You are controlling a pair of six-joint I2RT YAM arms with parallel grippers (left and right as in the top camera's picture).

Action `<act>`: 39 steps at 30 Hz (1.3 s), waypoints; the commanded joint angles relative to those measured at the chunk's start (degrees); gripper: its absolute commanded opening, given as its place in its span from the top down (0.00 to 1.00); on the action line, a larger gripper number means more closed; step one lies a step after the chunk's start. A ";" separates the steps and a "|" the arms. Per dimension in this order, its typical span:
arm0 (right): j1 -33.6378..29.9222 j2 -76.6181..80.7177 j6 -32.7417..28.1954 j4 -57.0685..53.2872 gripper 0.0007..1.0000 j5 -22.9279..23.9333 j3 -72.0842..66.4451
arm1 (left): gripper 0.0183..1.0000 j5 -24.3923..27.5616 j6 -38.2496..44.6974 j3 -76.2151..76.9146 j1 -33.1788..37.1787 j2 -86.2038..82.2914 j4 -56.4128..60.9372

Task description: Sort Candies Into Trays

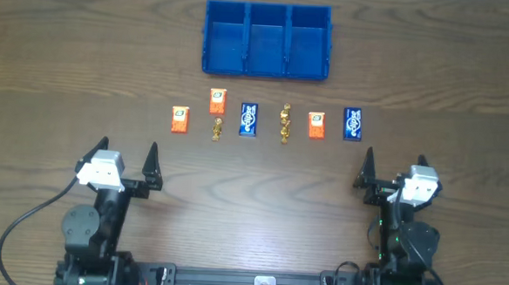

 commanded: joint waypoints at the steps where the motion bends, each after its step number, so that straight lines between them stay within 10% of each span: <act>1: 0.07 -0.48 -0.70 -0.13 0.00 -0.48 -0.20 | 0.00 1.60 1.03 -1.14 0.17 -0.37 -1.86; 29: 0.07 -0.48 -0.70 -0.13 0.00 -0.50 -0.20 | 0.00 2.27 -1.31 -0.57 -0.33 0.63 -1.68; 39: 0.07 -0.48 -0.70 -0.13 0.00 -0.50 -0.20 | 0.00 2.69 -3.76 27.78 -3.23 33.53 -9.88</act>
